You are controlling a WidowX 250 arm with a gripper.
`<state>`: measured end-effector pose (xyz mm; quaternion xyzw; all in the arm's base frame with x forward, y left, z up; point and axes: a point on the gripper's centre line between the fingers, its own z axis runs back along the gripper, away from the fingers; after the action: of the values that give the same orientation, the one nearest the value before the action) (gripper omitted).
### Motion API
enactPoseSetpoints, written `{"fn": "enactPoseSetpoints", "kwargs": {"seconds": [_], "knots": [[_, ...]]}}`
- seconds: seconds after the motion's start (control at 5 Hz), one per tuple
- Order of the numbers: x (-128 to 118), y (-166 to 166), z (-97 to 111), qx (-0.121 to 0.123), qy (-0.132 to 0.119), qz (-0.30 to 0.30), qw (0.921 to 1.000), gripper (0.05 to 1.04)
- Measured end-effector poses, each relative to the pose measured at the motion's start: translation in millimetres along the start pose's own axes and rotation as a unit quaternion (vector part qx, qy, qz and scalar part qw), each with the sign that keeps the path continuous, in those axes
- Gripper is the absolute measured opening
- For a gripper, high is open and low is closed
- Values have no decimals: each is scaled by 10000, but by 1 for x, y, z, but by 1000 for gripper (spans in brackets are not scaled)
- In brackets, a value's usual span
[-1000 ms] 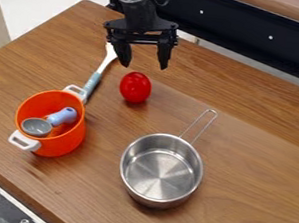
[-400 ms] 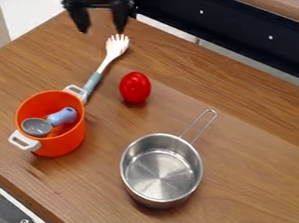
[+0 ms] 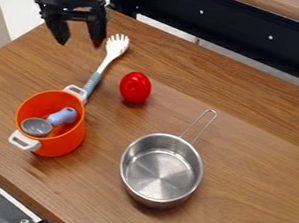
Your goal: Move the object to the top middle side of the table
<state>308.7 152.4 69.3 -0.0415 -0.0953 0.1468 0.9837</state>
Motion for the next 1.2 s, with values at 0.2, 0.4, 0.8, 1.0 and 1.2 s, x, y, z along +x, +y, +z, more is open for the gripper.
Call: {"fn": "enactPoseSetpoints", "kwargs": {"seconds": [0.2,0.4,0.8,1.0,1.2], "knots": [[2,6,-11,174,-48,-3,9998,1001],[2,6,-23,233,-146,4,9996,1001],[1,11,-43,405,-332,-68,9986,1001],[-3,12,-55,414,-344,-165,9984,1001],[-3,9,-57,299,-387,-218,9986,1001]]}}
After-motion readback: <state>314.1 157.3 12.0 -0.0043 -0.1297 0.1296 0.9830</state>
